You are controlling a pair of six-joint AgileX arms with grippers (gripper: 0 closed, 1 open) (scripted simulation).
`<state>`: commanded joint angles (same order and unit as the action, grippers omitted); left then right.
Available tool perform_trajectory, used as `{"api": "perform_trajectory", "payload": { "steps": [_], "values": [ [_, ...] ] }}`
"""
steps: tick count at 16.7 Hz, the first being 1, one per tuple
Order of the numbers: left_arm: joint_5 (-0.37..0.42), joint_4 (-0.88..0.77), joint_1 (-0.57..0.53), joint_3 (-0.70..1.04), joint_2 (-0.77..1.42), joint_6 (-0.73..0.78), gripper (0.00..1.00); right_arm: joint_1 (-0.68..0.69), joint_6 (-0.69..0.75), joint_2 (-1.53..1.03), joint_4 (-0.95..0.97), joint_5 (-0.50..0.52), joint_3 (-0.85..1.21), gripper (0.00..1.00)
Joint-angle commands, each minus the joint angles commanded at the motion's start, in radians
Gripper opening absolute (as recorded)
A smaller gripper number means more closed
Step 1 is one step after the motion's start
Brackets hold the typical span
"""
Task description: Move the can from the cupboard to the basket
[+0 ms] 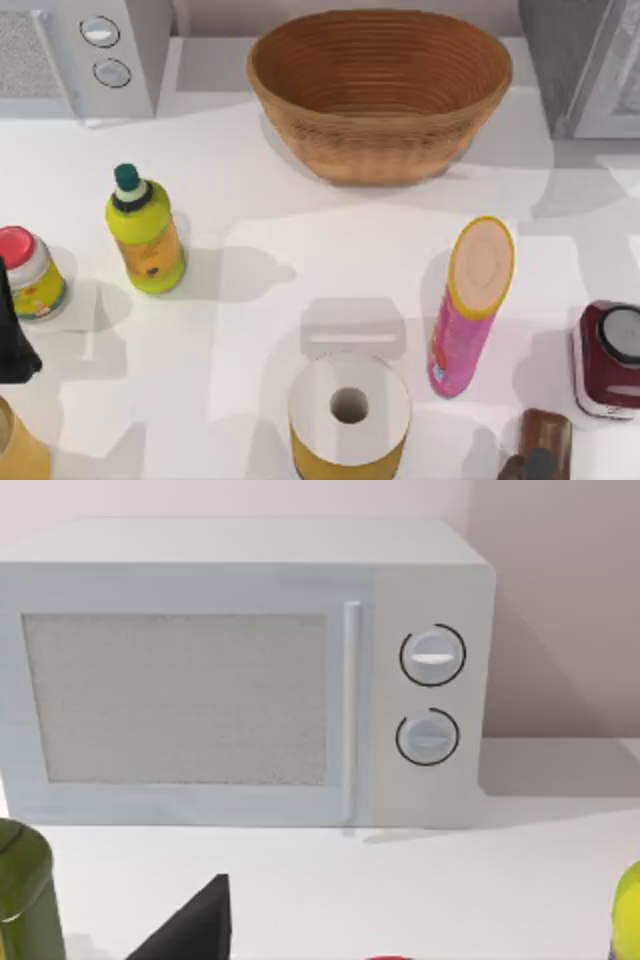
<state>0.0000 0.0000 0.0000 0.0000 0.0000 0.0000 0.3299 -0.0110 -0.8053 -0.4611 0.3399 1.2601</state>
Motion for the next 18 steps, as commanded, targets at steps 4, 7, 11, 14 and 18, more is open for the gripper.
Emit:
{"api": "perform_trajectory", "payload": {
  "steps": [4, 7, 11, 14, 18],
  "values": [
    [0.000, 0.000, 0.000, 0.000, 0.000, 0.000, 1.00, -0.100, 0.003, 0.245, 0.140, -0.103, -0.381, 0.00],
    [0.000, 0.000, 0.000, 0.000, 0.000, 0.000, 1.00, -0.175, 0.006, 0.427, 0.245, -0.180, -0.707, 0.00],
    [0.000, 0.000, 0.000, 0.000, 0.000, 0.000, 1.00, -0.262, 0.009, 0.644, 0.366, -0.270, -1.042, 0.00],
    [0.000, 0.000, 0.000, 0.000, 0.000, 0.000, 1.00, -0.309, 0.010, 0.757, 0.431, -0.318, -1.196, 0.00],
    [0.000, 0.000, 0.000, 0.000, 0.000, 0.000, 1.00, -0.330, 0.011, 0.805, 0.461, -0.340, -1.260, 0.00]
  ]
}}
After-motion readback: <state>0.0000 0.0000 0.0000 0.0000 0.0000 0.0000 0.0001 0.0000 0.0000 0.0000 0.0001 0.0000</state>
